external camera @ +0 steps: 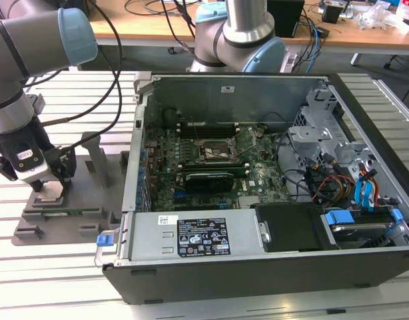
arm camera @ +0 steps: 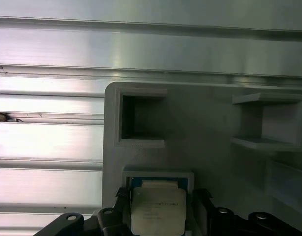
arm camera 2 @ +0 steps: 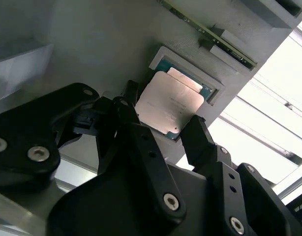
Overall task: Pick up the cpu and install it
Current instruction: 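Pick up the cpu and move it towards the insertion slot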
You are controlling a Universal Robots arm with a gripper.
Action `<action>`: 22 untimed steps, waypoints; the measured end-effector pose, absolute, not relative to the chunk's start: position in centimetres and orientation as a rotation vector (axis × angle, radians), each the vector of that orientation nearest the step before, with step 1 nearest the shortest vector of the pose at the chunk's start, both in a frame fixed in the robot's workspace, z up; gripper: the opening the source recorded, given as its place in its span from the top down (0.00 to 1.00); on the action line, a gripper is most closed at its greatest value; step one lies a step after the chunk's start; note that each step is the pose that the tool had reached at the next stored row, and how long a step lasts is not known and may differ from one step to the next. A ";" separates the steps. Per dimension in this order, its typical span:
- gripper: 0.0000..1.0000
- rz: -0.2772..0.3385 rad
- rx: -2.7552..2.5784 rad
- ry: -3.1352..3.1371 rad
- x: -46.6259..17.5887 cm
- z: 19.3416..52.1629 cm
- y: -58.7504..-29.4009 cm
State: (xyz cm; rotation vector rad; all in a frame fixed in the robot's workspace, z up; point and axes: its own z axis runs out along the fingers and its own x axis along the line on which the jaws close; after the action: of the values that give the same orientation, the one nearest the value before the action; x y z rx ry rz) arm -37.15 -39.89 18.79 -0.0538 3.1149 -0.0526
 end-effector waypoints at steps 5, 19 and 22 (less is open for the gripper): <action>0.38 -0.051 -0.053 3.112 -37.1 19.0 -39.9; 0.38 0.011 -0.101 3.110 -37.3 19.5 -40.9; 0.38 0.012 -0.105 3.129 -37.3 19.5 -40.9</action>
State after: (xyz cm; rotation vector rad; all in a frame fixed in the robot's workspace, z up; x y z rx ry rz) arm -37.34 -40.95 19.45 -0.1054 3.1291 0.0119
